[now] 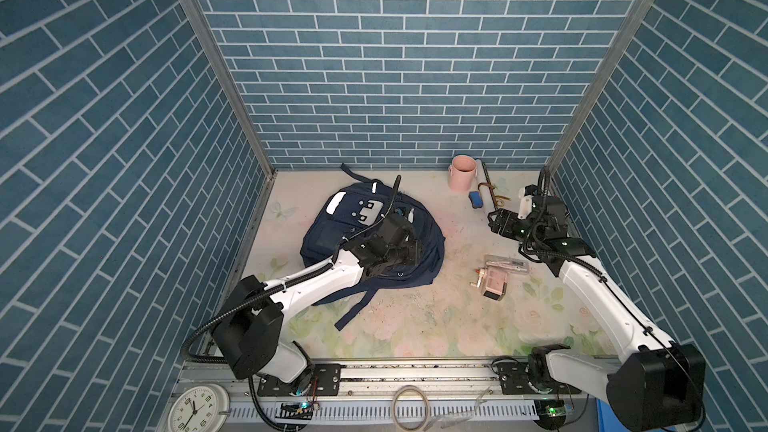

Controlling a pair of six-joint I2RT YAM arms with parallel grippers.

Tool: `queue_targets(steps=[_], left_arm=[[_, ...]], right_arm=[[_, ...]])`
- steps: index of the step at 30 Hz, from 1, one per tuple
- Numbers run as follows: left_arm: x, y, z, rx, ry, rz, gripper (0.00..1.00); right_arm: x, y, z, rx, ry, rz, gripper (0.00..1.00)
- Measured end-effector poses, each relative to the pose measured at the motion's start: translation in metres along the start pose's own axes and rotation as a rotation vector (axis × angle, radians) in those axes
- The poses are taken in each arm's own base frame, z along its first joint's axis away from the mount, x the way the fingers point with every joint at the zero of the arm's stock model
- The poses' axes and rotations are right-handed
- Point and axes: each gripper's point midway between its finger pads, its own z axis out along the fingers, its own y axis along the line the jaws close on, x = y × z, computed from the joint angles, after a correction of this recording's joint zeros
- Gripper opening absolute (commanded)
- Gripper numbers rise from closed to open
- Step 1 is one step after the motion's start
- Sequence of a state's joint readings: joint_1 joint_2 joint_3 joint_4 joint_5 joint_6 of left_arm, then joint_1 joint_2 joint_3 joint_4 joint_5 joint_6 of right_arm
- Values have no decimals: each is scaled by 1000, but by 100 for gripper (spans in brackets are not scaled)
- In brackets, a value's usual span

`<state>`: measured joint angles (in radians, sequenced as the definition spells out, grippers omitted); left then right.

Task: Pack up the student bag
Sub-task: 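Release the case with the right gripper and grasp the pink pencil sharpener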

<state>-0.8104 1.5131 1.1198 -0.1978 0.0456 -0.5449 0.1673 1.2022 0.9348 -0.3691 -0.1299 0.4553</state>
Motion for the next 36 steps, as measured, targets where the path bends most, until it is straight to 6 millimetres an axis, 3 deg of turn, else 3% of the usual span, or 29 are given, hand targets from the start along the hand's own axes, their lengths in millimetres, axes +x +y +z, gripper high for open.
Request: queue_targets(steps=[3,6,11,15,19,29,36], left_arm=[[-24,-17,-4,27,-50,47,58],[-34,-28,-4,36,-73,103,60],[-27,-32,10,22,-44,184,61],[-18,-26,19,4,-7,218,61],[-17,-25,20,-2,-4,229,62],[-15,-17,13,-33,-17,233,62],[-18,-12,7,-58,-33,233,62]], right_arm=[[25,-12,-2,50,91,14,82],[52,-20,-16,75,143,32,82],[99,-22,-34,110,234,63,83],[147,-22,-34,145,350,69,83],[176,-29,-33,182,408,98,86],[181,-34,-20,253,400,108,87],[180,-39,-5,292,381,122,79]])
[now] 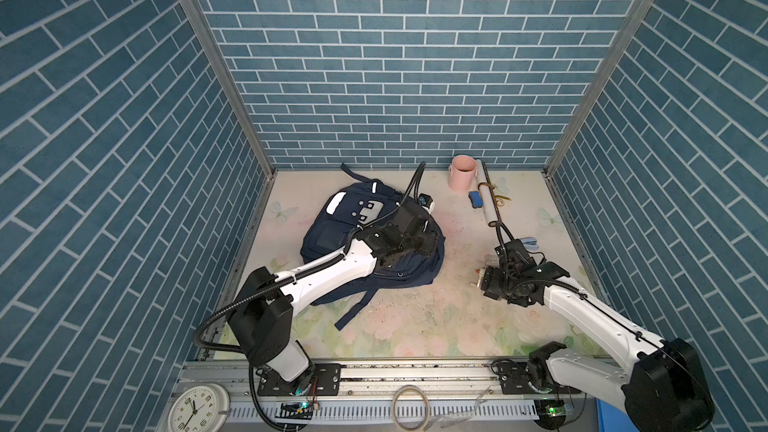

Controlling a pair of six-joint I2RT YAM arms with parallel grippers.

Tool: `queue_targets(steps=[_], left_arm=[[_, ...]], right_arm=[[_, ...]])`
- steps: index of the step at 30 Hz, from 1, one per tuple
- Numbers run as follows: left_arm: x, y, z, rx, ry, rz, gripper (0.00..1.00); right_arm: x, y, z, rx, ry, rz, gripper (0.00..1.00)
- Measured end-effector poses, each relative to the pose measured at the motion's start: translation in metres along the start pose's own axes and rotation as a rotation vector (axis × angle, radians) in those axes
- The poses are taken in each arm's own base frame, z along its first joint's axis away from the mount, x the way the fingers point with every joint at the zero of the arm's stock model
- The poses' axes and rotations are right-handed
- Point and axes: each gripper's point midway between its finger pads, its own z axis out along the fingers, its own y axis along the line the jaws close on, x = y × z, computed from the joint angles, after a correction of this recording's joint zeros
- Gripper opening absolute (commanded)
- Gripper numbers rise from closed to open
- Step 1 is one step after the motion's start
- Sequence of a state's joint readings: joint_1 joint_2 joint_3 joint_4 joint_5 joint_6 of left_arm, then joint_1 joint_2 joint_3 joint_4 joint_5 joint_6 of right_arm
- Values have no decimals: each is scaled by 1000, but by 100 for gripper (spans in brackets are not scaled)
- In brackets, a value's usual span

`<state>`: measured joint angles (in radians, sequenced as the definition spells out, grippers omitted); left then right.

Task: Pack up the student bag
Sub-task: 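Release the case with the right gripper and grasp the pink pencil sharpener, then carry the sharpener into the backpack with the right gripper while the left holds it open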

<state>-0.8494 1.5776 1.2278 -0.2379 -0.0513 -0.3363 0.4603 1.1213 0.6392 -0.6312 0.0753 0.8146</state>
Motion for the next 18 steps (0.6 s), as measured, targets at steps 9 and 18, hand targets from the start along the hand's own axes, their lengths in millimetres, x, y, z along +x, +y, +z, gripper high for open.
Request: queue_targets(steps=[9,18], left_arm=[[23,18,-4,-88,84,13,62],[69,39,3,-165,219,38,62]], right_arm=[[5,-7,12,27,7,-1,64],[2,-7,10,27,-12,-4,55]])
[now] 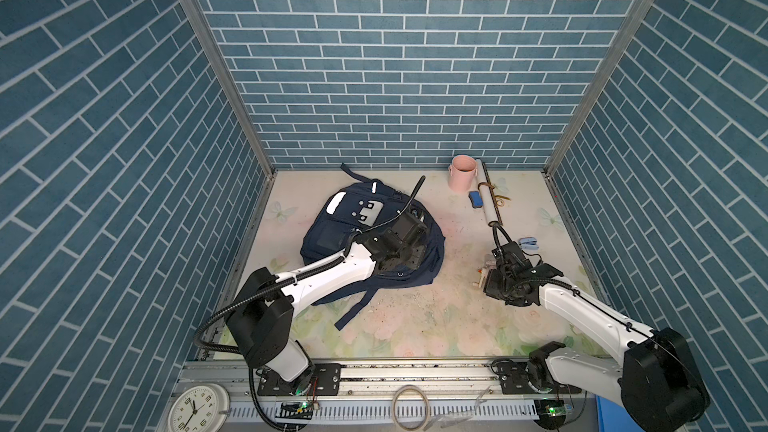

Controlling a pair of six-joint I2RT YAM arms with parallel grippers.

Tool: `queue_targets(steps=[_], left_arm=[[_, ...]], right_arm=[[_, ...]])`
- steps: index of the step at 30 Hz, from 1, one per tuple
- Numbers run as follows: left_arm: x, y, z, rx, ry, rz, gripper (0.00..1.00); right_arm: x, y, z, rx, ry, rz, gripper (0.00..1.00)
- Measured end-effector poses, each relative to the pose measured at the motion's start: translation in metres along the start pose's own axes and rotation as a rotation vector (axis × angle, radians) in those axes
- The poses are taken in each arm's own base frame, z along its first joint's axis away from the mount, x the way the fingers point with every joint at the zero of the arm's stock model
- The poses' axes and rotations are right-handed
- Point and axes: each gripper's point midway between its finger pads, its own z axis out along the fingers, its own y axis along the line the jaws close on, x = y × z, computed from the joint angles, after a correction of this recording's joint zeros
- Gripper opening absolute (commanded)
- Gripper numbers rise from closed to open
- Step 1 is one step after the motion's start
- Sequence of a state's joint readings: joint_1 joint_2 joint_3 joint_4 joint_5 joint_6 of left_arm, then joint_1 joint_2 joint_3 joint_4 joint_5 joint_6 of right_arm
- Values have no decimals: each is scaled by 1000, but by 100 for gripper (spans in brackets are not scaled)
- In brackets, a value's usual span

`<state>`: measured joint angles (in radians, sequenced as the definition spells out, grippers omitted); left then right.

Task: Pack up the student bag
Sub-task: 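Carry the sharpener into the backpack with the right gripper while the left holds it open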

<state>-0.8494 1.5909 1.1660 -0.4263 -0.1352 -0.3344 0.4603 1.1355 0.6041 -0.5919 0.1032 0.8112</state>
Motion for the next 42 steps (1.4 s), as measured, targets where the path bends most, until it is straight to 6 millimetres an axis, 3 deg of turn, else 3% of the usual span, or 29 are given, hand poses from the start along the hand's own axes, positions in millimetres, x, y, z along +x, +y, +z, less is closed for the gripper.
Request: queue_targets(steps=[4,10,13,15,18,20,26,31,34,37,42], left_arm=[[12,2,14,-18,48,12,63],[30,10,36,-81,116,27,63],[34,20,46,-151,141,28,59],[33,26,49,-196,145,22,48],[28,28,48,-218,134,3,17],[24,26,44,-216,115,0,0],[-9,31,7,-184,4,-56,0],[-46,49,-46,-133,-155,-154,0],[-59,63,-70,-110,-221,-209,0],[-60,65,-74,-85,-228,-222,0],[-51,56,-58,-45,-180,-216,0]], right_arm=[[-7,2,-14,-16,-37,-3,52],[-38,23,-51,-109,-154,13,47],[-45,29,-60,-131,-176,9,45],[-46,30,-60,-137,-178,-2,44],[-45,37,-63,-172,-177,-29,42],[-48,46,-71,-226,-199,-42,42],[-54,69,-90,-350,-255,-85,41],[-50,93,-89,-412,-245,-154,41],[-48,113,-81,-428,-215,-204,41],[-49,130,-73,-432,-199,-236,40],[-52,141,-72,-452,-212,-244,39]])
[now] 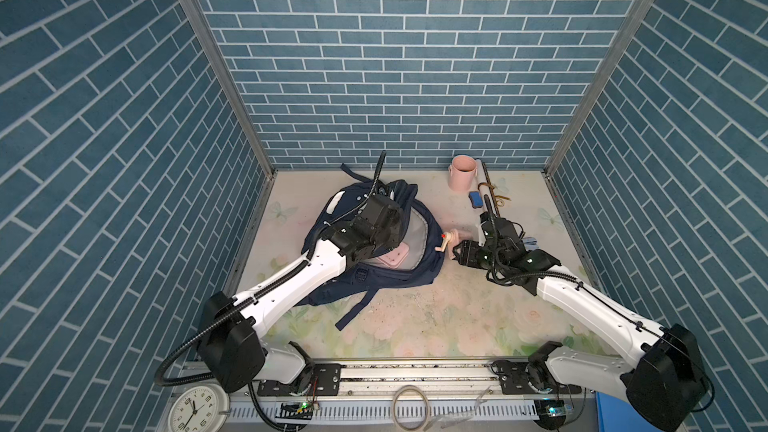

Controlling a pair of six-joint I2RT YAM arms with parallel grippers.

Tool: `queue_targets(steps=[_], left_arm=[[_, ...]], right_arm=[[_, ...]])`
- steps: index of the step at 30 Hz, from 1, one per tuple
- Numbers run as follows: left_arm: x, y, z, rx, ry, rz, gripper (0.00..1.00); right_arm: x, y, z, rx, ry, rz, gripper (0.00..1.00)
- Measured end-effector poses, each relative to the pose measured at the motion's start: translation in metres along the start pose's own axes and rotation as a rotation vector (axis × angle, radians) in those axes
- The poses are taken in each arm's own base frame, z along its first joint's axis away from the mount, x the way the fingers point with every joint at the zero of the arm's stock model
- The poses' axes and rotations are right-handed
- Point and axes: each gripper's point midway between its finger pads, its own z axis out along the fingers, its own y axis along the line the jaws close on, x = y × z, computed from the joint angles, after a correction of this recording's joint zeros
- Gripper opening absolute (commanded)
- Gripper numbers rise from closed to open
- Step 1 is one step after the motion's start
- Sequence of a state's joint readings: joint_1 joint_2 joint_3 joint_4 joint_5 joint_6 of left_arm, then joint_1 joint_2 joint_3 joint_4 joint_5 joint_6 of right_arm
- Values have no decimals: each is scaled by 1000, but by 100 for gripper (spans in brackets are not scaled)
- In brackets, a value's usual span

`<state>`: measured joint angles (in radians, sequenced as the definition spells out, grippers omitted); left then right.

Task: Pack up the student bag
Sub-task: 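Carry the sharpener into the backpack with the right gripper while the left holds it open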

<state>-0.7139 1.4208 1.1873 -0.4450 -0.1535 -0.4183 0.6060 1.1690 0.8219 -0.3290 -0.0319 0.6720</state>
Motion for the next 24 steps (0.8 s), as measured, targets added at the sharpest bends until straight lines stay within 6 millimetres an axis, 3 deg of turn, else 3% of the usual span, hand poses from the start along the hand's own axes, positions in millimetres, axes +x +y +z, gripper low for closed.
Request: queue_targets(steps=[3,6,10,18,24], left_arm=[[8,-3,3,30,5,-13,0],[5,-6,1,53,-4,-29,0],[-1,-10,-5,80,-25,-55,0],[-7,-14,-19,131,-58,-118,0],[-7,-11,-20,147,-70,-153,0]], right_arm=[[-7,9,4,-30,-23,-5,39],[-15,22,21,-47,-12,-14,40],[-32,41,60,-70,-7,-48,41],[-46,79,133,-145,39,-104,46],[-33,98,163,-186,95,-143,71]])
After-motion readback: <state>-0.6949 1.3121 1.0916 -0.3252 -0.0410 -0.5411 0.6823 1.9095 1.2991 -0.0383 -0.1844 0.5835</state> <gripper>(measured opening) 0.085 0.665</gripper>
